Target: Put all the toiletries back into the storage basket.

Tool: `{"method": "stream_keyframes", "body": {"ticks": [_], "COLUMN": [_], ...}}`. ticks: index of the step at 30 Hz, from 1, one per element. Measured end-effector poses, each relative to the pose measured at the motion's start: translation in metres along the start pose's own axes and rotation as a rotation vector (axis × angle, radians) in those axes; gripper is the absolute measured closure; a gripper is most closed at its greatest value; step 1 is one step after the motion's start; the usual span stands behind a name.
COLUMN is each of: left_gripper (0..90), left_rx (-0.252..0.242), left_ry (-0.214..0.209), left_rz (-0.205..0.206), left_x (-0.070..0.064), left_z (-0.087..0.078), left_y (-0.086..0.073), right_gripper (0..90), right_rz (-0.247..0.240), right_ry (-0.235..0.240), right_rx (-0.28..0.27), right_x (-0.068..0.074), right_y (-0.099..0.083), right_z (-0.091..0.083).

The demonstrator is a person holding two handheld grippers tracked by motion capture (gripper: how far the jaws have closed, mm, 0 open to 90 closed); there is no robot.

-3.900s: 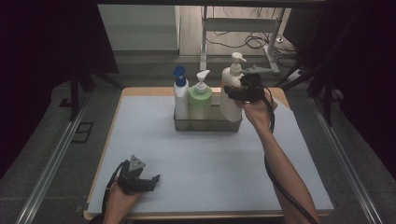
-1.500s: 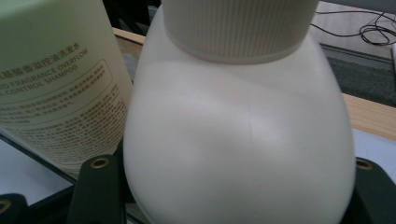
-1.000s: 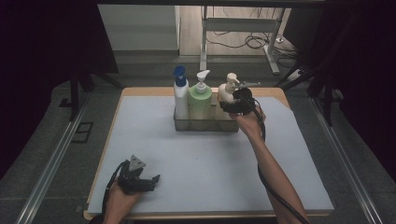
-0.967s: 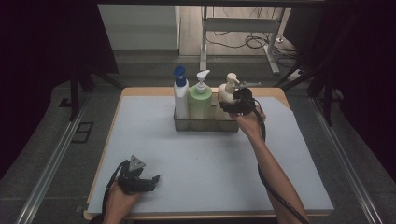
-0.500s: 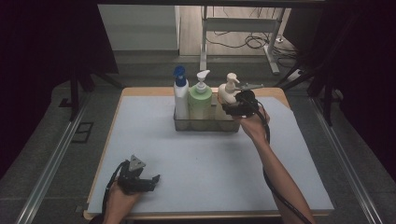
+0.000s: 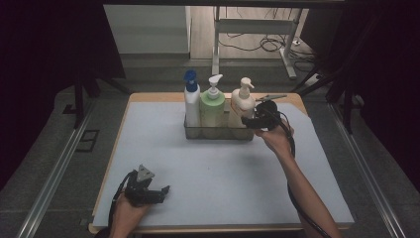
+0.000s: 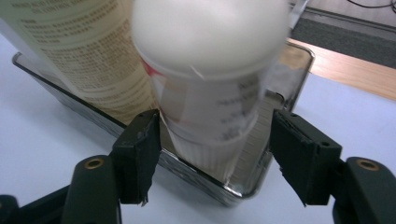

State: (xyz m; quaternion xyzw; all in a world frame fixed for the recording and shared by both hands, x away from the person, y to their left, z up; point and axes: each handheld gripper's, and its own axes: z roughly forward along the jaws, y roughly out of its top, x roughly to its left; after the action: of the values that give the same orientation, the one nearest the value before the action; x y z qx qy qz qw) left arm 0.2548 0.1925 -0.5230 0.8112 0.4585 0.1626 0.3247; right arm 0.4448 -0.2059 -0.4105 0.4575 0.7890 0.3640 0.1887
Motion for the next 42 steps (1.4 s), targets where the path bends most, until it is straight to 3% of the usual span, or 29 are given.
{"method": "stream_keyframes", "body": {"ticks": [8,17,27,35,38,42], "left_gripper": [12.3,12.3,12.3,12.3,12.3,12.3], "left_rx": [0.000,0.000,0.001,0.001,0.000,0.001], "left_ry": [0.000,0.001,0.001,0.000,0.001,0.001], "left_rz": [0.000,0.000,0.000,-0.001,-0.001,-0.001], "left_x": [0.000,0.000,0.000,0.000,0.000,0.000], "left_z": [0.000,0.000,0.000,0.000,0.000,0.000], "left_y": [0.000,0.000,0.000,0.000,0.000,0.000], "right_gripper": [34.7,57.1,81.9,84.3,85.5,89.2], "right_rz": [0.006,0.009,-0.007,-0.011,0.029,0.049], "right_ry": [-0.025,-0.045,-0.061,-0.066,-0.047,-0.046], "right_rx": [0.011,-0.003,-0.008,-0.037,-0.045,-0.035], "right_x": [-0.010,-0.021,-0.029,-0.035,-0.038,-0.036], "right_y": [-0.010,-0.017,-0.016,-0.015,-0.014,-0.012], "right_z": [-0.010,-0.019,-0.002,0.012,0.018,0.024]}}
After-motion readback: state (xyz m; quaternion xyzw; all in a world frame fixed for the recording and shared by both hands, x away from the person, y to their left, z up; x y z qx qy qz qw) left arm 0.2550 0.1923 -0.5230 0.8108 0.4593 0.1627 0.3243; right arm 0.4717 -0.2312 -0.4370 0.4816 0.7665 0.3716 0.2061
